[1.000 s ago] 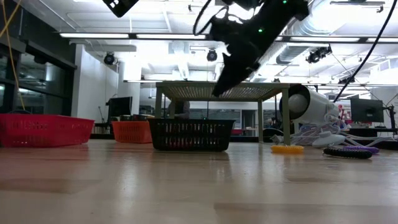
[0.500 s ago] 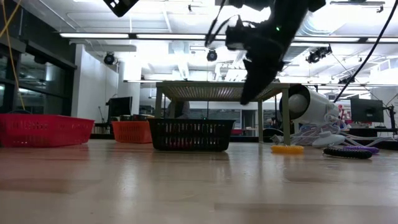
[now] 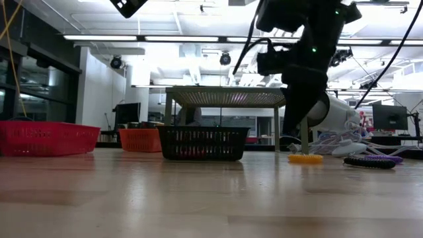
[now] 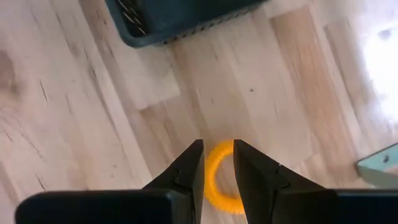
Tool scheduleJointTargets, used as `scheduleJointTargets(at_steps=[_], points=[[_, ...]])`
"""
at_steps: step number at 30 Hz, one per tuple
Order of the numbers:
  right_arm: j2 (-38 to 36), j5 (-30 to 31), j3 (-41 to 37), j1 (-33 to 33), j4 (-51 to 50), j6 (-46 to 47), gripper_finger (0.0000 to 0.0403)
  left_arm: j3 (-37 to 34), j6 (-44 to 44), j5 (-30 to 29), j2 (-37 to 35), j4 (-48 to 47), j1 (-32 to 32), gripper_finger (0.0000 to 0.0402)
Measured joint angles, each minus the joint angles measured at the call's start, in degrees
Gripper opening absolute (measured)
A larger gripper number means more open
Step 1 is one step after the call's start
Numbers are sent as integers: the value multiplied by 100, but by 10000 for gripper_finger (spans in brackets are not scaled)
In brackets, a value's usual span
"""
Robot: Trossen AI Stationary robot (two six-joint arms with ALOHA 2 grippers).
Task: Pick & Place Office Desk Supplies
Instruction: Put the yellow spring rubber band into the black bin on the shelf
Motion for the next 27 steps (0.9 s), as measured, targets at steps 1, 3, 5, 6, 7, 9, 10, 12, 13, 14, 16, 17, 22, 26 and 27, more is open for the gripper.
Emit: scheduleJointTargets(at_steps=[1, 3, 5, 6, 7, 9, 10, 12, 13, 14, 16, 17, 22, 26, 27], points=[[0, -6, -38, 7, 18, 61, 74, 0, -1, 0, 0, -1, 1, 166], [0, -125, -90, 13, 4, 172, 74, 0, -1, 0, 0, -1, 0, 166], [0, -285, -111, 16, -25, 328, 74, 0, -1, 0, 0, -1, 1, 166], [0, -389, -116, 15, -54, 424, 74, 0, -1, 0, 0, -1, 1, 166], [0, -452, -116, 13, -85, 521, 74, 0, -1, 0, 0, -1, 1, 166], [0, -531, -116, 13, -136, 691, 74, 0, -1, 0, 0, -1, 0, 166], [0, -563, -116, 13, -147, 739, 74, 0, -1, 0, 0, -1, 0, 166], [0, -570, -116, 13, -148, 775, 74, 0, -1, 0, 0, -1, 0, 166], [0, -572, -116, 12, -150, 775, 74, 0, -1, 0, 0, -1, -1, 166], [0, -569, -116, 11, -153, 763, 74, 0, -1, 0, 0, -1, 0, 166], [0, -543, -116, 11, -162, 687, 74, 0, -1, 0, 0, -1, 1, 166], [0, -535, -116, 11, -172, 679, 74, 0, -1, 0, 0, -1, 1, 166], [0, -521, -116, 11, -222, 532, 74, 0, -1, 0, 0, -1, 1, 166], [0, -355, -116, 22, -325, 371, 74, 0, -1, 1, 0, -1, 0, 166], [0, -311, -116, 24, -323, 279, 74, 0, -1, 2, 0, -1, -1, 166]])
